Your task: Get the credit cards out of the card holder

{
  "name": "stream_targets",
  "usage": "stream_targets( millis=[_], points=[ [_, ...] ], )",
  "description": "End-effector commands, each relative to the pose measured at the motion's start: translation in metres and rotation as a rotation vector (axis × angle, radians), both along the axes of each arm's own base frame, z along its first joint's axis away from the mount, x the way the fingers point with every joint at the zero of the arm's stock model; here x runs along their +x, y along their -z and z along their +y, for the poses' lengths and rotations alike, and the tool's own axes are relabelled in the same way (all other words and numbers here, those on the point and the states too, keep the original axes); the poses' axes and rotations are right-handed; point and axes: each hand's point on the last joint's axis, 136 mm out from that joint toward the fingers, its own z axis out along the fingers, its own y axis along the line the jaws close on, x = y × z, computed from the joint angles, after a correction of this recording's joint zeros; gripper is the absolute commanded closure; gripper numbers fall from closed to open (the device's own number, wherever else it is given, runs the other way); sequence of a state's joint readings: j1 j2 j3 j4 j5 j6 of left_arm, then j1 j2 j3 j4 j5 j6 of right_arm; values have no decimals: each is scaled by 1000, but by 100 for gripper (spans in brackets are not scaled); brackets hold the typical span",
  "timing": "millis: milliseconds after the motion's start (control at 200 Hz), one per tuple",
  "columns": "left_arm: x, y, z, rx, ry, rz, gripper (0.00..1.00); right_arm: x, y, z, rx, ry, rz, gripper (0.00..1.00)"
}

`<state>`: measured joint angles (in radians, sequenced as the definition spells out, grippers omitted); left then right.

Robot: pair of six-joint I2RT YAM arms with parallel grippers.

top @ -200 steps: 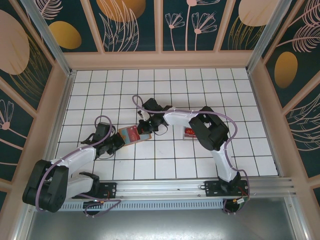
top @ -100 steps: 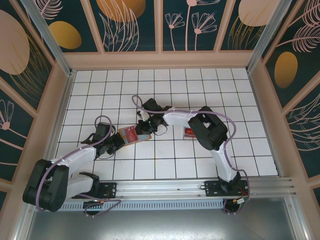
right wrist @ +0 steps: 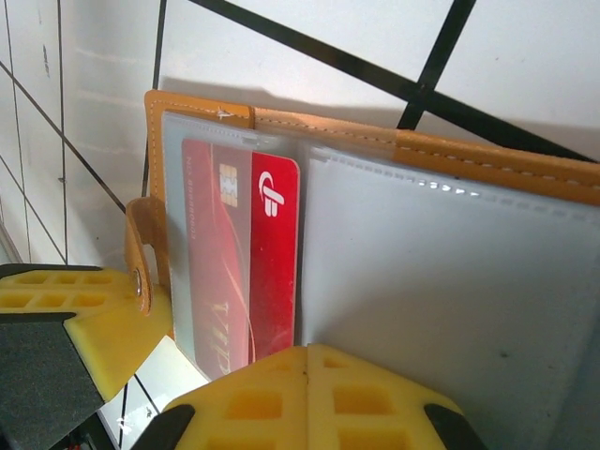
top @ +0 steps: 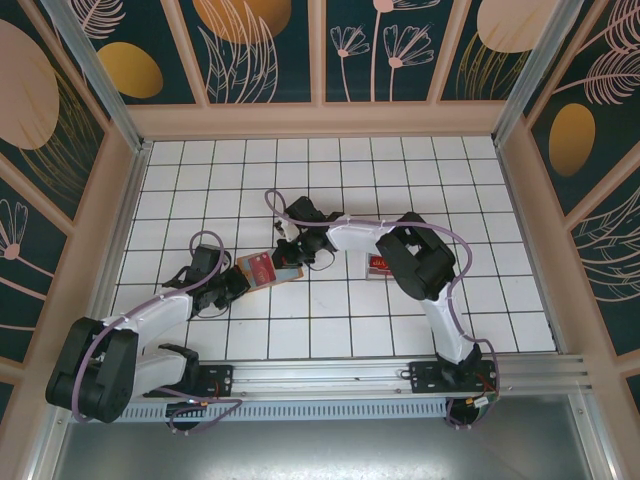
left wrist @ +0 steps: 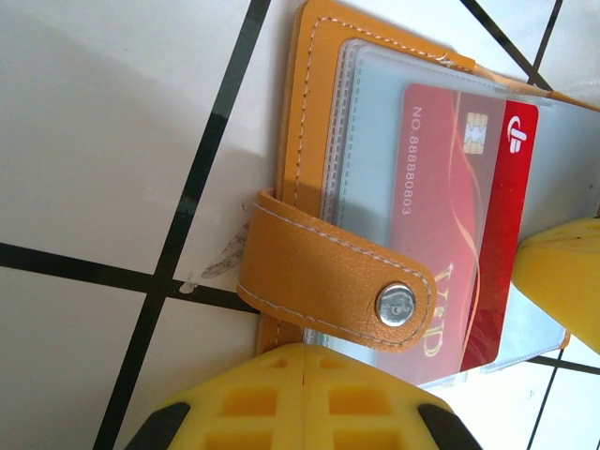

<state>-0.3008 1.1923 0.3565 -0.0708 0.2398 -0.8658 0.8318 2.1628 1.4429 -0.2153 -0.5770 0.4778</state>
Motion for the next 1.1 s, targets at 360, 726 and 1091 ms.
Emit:
stream_targets(
  millis=[360,726,1091],
  points=[
    [-2,6,0,9,14,35,100,-3,-2,10,15,-26,1,78],
    [-3,6,-1,7,17,36,100,-12,5,16,14,-57,23,83],
    [-4,8,2,21,11,47,100,2,-1,-2,3,-4,-5,100]
  ],
)
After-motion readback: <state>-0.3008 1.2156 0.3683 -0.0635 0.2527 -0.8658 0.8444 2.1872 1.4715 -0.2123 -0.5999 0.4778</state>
